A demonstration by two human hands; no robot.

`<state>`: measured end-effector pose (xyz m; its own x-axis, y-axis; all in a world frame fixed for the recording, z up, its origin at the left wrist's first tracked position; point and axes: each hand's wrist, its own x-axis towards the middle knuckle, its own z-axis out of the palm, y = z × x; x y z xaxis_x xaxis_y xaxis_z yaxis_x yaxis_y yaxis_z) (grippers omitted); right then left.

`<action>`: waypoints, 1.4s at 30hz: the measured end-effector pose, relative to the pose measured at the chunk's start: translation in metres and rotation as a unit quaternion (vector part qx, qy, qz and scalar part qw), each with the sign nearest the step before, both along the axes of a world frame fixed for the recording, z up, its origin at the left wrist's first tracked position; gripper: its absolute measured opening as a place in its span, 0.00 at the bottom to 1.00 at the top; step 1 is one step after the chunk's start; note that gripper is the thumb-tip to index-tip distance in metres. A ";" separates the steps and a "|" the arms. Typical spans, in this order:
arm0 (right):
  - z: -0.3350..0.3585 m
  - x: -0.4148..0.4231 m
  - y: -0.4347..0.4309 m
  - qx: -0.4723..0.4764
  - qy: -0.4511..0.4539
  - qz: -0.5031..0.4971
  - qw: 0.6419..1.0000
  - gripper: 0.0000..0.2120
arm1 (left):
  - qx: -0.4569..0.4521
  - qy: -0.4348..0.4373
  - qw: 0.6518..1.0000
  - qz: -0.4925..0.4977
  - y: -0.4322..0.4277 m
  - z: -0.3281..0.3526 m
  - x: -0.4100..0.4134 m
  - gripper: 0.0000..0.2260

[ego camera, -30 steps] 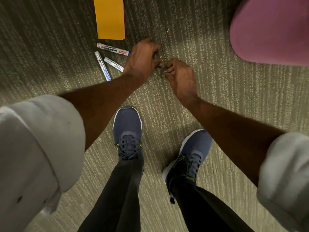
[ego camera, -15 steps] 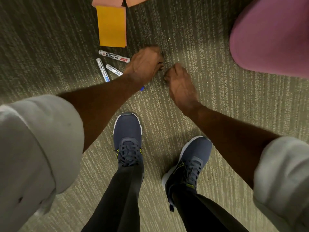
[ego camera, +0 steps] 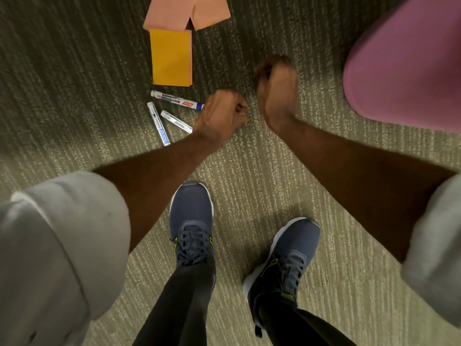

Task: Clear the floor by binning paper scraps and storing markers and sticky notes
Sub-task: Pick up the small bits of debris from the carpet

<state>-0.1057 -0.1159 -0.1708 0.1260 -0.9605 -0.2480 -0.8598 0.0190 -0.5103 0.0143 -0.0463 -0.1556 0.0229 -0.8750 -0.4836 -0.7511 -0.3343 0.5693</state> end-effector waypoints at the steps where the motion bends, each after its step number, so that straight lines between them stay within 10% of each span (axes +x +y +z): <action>1: -0.001 0.003 -0.004 0.016 -0.002 -0.025 1.000 0.11 | 0.004 0.016 1.000 0.025 0.000 -0.002 0.001 0.17; 13: 0.006 -0.008 -0.003 -0.015 0.013 0.074 0.997 0.10 | -0.058 0.011 0.991 0.120 0.004 -0.007 0.017 0.08; 23: -0.009 -0.017 -0.011 -0.071 0.119 0.257 0.956 0.17 | -0.006 -0.014 1.000 -0.026 -0.007 0.008 0.024 0.07; 42: 0.009 -0.132 0.046 0.012 0.045 0.200 0.979 0.09 | 0.006 0.074 0.991 -0.111 -0.006 0.010 -0.003 0.06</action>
